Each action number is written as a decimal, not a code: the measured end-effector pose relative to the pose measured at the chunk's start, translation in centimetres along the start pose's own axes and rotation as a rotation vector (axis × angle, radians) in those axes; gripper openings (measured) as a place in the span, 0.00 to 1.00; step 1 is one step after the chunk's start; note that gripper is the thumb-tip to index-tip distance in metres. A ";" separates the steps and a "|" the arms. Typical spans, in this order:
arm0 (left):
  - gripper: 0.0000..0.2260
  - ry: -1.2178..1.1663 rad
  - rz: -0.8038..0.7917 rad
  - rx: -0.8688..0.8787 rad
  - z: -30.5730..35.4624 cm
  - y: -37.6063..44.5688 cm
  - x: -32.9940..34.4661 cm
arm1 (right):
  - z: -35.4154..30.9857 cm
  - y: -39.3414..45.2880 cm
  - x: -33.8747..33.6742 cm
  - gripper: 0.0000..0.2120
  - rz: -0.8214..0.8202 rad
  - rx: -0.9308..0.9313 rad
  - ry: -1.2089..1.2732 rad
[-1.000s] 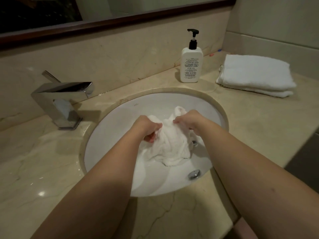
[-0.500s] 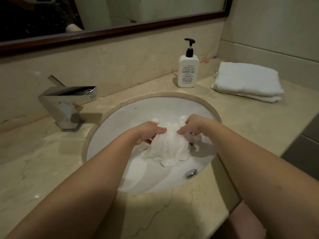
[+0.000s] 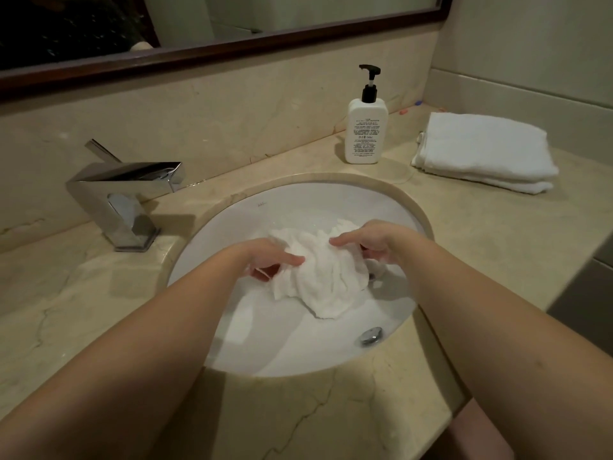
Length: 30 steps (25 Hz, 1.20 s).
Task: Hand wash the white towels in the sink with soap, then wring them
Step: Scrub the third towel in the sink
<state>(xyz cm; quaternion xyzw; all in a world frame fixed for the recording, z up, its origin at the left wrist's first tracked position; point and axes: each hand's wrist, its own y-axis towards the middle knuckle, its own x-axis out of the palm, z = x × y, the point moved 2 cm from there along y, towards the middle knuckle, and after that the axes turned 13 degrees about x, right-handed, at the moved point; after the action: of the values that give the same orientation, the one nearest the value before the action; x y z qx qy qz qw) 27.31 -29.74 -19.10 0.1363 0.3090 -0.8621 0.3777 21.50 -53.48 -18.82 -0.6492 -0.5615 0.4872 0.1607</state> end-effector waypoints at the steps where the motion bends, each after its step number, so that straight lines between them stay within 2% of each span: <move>1: 0.14 0.006 -0.006 0.029 0.1 -0.1 0.3 | 0.1 -1.4 0.3 0.51 0.002 0.009 -0.049; 3: 0.10 -0.069 0.049 0.139 0.5 -0.1 0.8 | 0.3 -3.1 1.1 0.42 0.034 0.000 -0.147; 5: 0.15 -0.242 0.166 0.197 1.2 0.2 0.8 | 0.1 -3.8 1.4 0.31 0.138 -0.079 -0.136; 7: 0.21 -0.407 0.129 0.141 1.6 0.0 0.8 | -0.4 -4.0 1.2 0.21 0.215 -0.193 0.071; 9: 0.22 -0.395 0.013 0.023 1.2 -0.5 0.9 | -0.6 -4.9 0.9 0.12 0.201 -0.281 0.338; 10: 0.23 -0.345 -0.016 -0.027 0.7 -0.5 1.0 | -0.7 -4.9 0.9 0.12 0.176 -0.285 0.400; 12: 0.25 -0.222 -0.002 -0.072 0.2 -0.7 1.1 | -0.4 -4.8 1.3 0.15 0.134 -0.241 0.367; 14: 0.27 -0.111 0.055 -0.041 0.8 -1.0 1.1 | 0.1 -5.2 1.8 0.19 0.069 -0.172 0.261; 16: 0.23 -0.030 0.159 0.020 2.3 -1.9 1.5 | 0.2 -5.5 1.9 0.26 0.021 -0.128 0.178; 18: 0.23 -0.134 0.309 0.104 3.4 -2.3 1.7 | -0.1 -6.2 1.6 0.24 0.108 -0.161 0.151; 20: 0.23 -0.283 0.425 0.202 4.9 -3.2 1.3 | -0.9 -7.1 0.9 0.17 0.225 -0.243 0.257; 22: 0.22 -0.361 0.491 0.281 6.4 -3.7 0.4 | -1.9 -8.2 -0.1 0.13 0.262 -0.360 0.414; 24: 0.19 -0.437 0.549 0.354 8.1 -4.4 -0.8 | -3.0 -9.7 -0.9 0.11 0.259 -0.428 0.470; 27: 0.24 -0.557 0.555 0.365 9.4 -4.8 -1.7 | -4.0 -10.9 -1.6 0.12 0.234 -0.468 0.545; 30: 0.21 -0.505 0.450 0.298 8.0 -4.8 -1.0 | -2.6 -10.3 -0.6 0.15 0.202 -0.415 0.414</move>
<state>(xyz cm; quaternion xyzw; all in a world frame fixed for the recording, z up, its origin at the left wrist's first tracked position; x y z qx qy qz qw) 24.43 -31.77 -10.37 0.0374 0.0396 -0.7995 0.5982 17.83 -49.88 -9.51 -0.8061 -0.5369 0.2333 0.0865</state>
